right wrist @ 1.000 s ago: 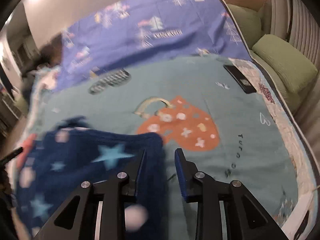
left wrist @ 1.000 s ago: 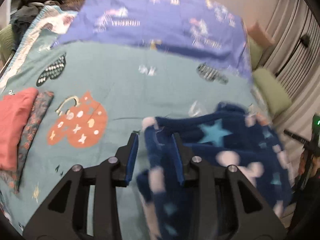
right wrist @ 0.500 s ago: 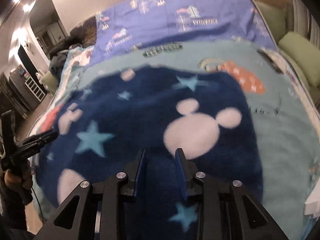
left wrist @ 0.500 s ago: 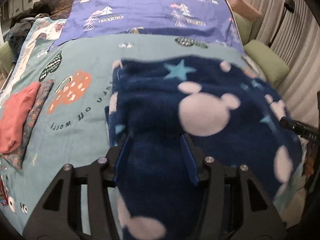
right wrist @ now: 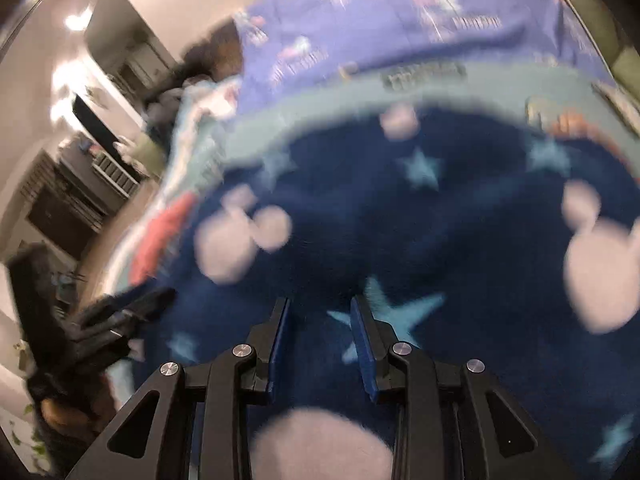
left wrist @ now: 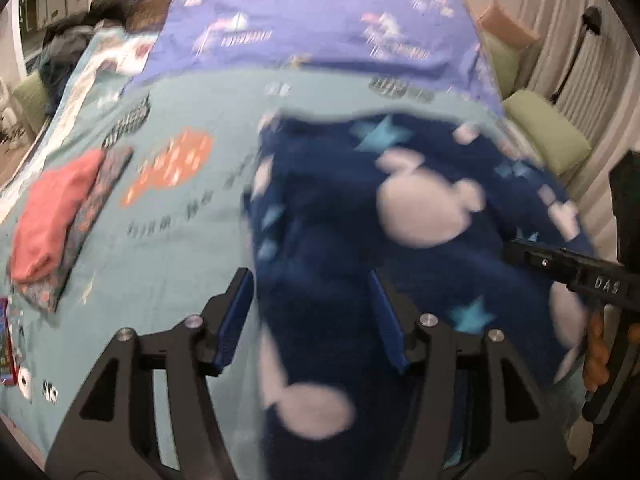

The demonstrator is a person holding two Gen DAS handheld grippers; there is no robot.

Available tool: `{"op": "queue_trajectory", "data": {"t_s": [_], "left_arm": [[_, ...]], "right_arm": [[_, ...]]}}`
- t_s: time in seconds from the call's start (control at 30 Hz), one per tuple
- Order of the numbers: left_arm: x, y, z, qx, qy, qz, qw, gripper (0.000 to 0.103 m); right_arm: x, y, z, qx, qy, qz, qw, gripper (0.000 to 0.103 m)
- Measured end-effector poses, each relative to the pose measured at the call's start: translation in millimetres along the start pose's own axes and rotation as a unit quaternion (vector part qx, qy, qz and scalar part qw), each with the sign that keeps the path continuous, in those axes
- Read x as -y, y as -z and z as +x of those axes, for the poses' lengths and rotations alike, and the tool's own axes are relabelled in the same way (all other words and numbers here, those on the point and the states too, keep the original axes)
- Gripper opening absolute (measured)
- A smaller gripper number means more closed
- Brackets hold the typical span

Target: Fold small clothes

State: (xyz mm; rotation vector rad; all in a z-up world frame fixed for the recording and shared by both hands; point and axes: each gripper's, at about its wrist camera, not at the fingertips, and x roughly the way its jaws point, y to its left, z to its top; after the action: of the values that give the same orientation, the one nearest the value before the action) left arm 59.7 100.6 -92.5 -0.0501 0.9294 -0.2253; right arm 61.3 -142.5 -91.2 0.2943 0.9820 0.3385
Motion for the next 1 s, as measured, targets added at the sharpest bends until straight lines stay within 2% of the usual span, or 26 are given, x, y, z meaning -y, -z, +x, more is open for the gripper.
{"op": "queue_trajectory", "data": {"t_s": [0.07,0.13,0.27,0.4,0.5,0.6,0.7,0.83,1.0], "left_arm": [[-12.3,8.8,3.2,0.005,0.028,-0.033,0.999,0.066],[-16.5,9.0,2.1,0.003,0.042,-0.047,0.998,0.066],[-7.9,7.7,-3.0,0.011,0.03,-0.023,0.9992,0.066],[-1.9,8.7,-5.4,0.019,0.021,-0.003,0.9996,0.066],[-4.0,8.0,-5.0,0.017,0.027,-0.005,0.9995,0.066],[-4.4,10.2,-4.8,0.019,0.033,-0.003,0.9993,0.066],[-5.0,10.9,-3.8,0.02,0.038,-0.001,0.9991,0.066],[-8.4,11.5,-3.1,0.02,0.047,-0.003,0.9987,0.067],[-13.0,12.6,-3.9,0.019,0.055,-0.003,0.9983,0.07]], "right_arm": [[-4.2,8.5,-5.4,0.024,0.004,-0.02,1.0,0.03],[-9.3,8.8,-13.4,0.025,0.015,-0.029,0.999,0.031],[-13.8,10.0,-36.0,0.029,0.017,-0.019,0.999,0.031],[-22.3,25.2,-53.0,0.029,0.01,-0.029,0.999,0.032],[-23.8,39.0,-55.7,0.022,0.014,-0.029,0.999,0.032],[-22.9,53.4,-47.2,0.018,0.034,-0.052,0.998,0.032],[-23.7,63.2,-42.0,0.032,0.052,-0.07,0.996,0.032],[-30.3,64.8,-44.9,0.036,0.07,-0.074,0.994,0.033],[-31.0,57.5,-55.8,0.032,0.068,-0.06,0.995,0.033]]}}
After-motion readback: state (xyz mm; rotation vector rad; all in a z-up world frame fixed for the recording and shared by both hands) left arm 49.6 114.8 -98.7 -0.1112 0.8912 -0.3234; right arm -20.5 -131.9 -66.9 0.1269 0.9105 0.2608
